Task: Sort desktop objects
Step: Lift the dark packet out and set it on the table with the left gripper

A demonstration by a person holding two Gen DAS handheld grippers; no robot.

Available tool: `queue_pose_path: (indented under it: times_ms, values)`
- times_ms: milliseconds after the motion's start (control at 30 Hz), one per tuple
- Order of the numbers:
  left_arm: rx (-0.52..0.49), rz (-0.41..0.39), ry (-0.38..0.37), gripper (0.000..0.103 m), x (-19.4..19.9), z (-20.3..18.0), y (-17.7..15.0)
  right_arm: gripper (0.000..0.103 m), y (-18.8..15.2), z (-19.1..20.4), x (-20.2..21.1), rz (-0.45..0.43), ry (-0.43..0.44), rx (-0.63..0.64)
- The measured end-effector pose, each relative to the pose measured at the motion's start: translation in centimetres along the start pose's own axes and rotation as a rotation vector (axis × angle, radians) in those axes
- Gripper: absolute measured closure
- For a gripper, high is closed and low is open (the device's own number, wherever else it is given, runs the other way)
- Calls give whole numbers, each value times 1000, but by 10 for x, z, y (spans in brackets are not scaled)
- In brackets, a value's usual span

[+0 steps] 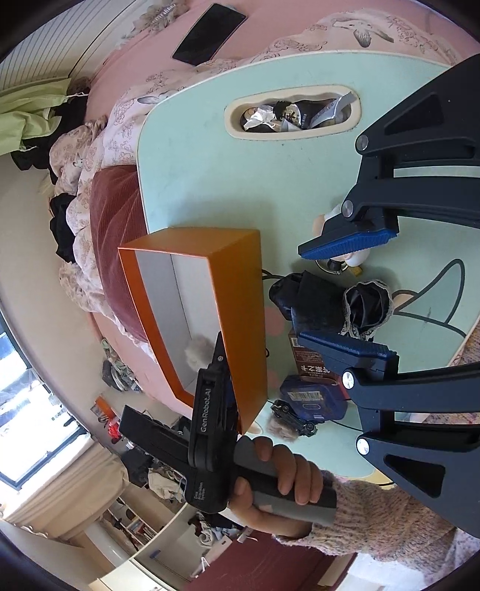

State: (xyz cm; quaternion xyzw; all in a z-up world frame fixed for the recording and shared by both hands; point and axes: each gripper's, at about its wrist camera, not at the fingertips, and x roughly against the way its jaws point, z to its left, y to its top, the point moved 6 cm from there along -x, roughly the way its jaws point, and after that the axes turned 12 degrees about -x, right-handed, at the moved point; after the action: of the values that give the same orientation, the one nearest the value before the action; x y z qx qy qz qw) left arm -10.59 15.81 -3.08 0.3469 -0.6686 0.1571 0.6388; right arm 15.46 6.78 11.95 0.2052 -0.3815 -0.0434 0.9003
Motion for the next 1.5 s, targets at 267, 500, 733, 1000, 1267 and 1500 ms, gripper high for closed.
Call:
queue_pose_path:
  times_ms: [267,500,733,1000,1267,1500]
  values:
    - [28,-57,-70,41,6,0,-3,62,1,-3,-1,-2,4,-20]
    - [11,-277,-105,41,89,-5,1,62,1,-2,0,-8,6,-21]
    - [-90,-330,-100,41,116,-31,-27,62,-1,3,-2,4,23,-17]
    - [-148,-257,4,41,70,-15,-64,62,-7,8,-6,15,24,-8]
    - [-153,-427,45,22,94,-12,-77,62,-8,8,-6,14,23,-9]
    - [-2,-565,282,8,137,37,-126,62,0,26,0,6,50,-6]
